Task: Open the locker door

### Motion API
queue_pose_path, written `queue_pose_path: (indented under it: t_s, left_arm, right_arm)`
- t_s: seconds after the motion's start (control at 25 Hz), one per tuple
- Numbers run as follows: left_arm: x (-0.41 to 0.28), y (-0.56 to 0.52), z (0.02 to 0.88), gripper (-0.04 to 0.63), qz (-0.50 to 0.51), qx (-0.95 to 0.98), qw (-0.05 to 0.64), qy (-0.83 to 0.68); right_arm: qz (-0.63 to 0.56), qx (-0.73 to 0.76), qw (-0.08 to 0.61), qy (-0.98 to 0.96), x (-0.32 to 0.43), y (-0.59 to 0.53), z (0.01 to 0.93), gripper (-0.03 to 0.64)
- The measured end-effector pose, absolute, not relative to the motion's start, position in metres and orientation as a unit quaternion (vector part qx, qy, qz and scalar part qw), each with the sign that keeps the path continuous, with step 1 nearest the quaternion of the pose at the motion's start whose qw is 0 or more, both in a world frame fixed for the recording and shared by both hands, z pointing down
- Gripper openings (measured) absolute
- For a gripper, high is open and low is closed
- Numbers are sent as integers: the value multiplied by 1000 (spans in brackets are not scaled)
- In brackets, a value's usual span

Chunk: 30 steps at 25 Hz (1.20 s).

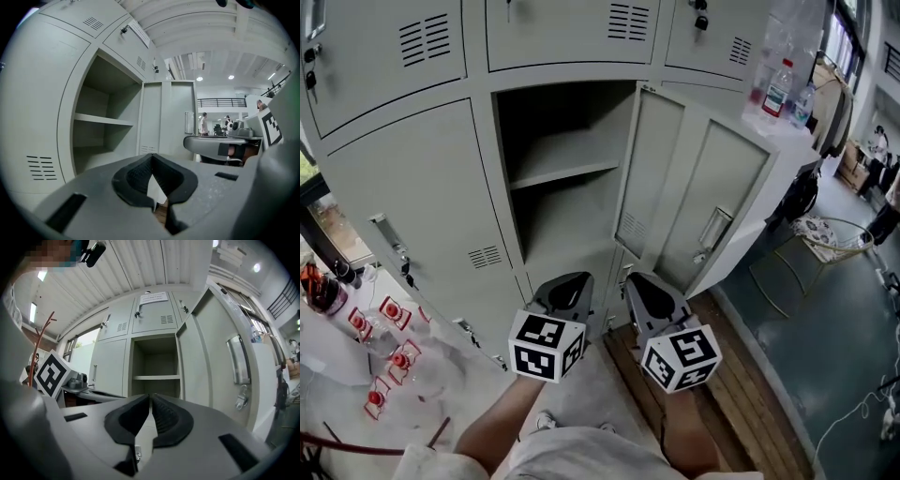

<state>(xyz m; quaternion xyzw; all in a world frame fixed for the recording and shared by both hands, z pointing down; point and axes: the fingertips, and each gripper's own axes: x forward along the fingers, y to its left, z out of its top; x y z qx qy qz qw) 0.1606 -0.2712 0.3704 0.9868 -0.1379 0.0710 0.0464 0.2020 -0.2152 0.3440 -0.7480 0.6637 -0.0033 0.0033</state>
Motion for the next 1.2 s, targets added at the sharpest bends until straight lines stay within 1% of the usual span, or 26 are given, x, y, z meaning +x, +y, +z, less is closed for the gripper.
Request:
queue_pose_path:
  t_s: [0.16,0.44,1.2]
  left_arm:
    - [144,-280,370,6,73,984,45,-158]
    - [126,-289,372,6,77,980,45,-178]
    - [122,-283,372,6,80,978,45,-185]
  right_arm:
    - [-7,-736,3,677,189,-226,346,5]
    - [-11,-721,-1,693,173,-239,349,3]
    - [-15,-715,-1,699,171,-235,351,3]
